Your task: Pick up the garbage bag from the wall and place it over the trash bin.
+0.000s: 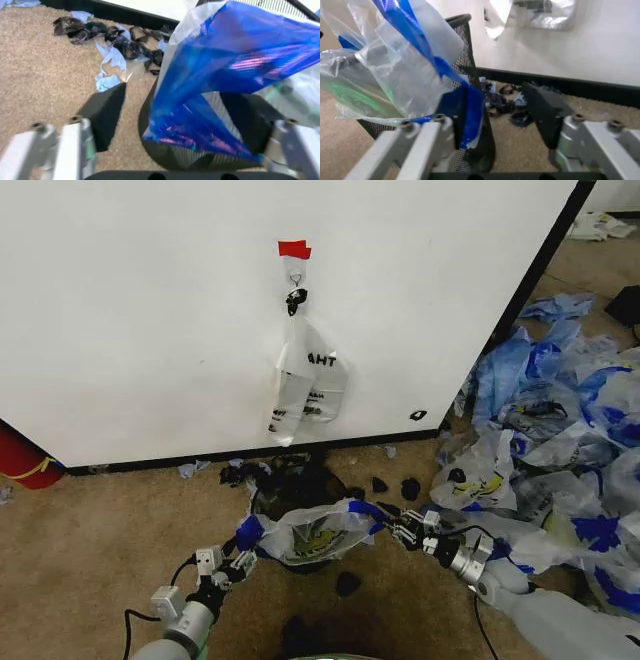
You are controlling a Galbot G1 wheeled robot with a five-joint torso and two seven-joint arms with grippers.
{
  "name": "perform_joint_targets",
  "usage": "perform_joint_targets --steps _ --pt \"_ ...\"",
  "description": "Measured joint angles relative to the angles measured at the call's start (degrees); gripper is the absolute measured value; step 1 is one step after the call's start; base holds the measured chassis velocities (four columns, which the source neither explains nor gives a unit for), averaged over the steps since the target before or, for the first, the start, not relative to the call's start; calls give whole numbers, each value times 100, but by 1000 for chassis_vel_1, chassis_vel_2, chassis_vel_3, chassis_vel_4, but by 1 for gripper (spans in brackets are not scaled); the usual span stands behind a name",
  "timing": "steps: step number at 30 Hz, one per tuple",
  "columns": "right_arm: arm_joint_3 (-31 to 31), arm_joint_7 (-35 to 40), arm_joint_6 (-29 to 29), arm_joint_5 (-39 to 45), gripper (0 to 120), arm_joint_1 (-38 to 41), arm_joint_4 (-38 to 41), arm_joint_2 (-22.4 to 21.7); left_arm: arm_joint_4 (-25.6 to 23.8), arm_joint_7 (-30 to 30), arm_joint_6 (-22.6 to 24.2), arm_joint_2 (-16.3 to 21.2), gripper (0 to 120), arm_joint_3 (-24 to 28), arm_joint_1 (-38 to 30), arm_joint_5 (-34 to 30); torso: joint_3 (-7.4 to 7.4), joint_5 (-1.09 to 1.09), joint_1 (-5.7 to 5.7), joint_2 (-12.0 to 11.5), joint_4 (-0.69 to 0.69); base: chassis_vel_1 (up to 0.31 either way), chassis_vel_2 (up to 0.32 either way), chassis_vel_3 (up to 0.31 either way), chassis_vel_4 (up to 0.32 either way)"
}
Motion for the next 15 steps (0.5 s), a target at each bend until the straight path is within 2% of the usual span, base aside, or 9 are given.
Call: perform_joint_targets --steps 6,7,11,14,15 --pt "110 -89 95 -115 69 -127 203 -343 -120 -5 0 76 99 -156 369 205 0 0 0 0 0 0 0 0 0" --pt "110 -89 95 -115 69 -127 203 -343 -120 -5 0 76 99 -156 369 205 0 0 0 0 0 0 0 0 0" --pt "230 -335 172 -134 86 -231 463 -632 -186 -36 1 156 100 -317 612 302 0 0 0 0 -1 0 0 0 0" --pt "292 -535 186 65 97 -254 803 -933 -334 -86 -40 189 100 -713 1166 486 0 -2 0 0 0 0 0 0 0" --pt "292 -535 186 65 97 -254 803 -933 -334 -86 -40 189 100 -713 1166 486 0 -2 0 0 0 0 0 0 0"
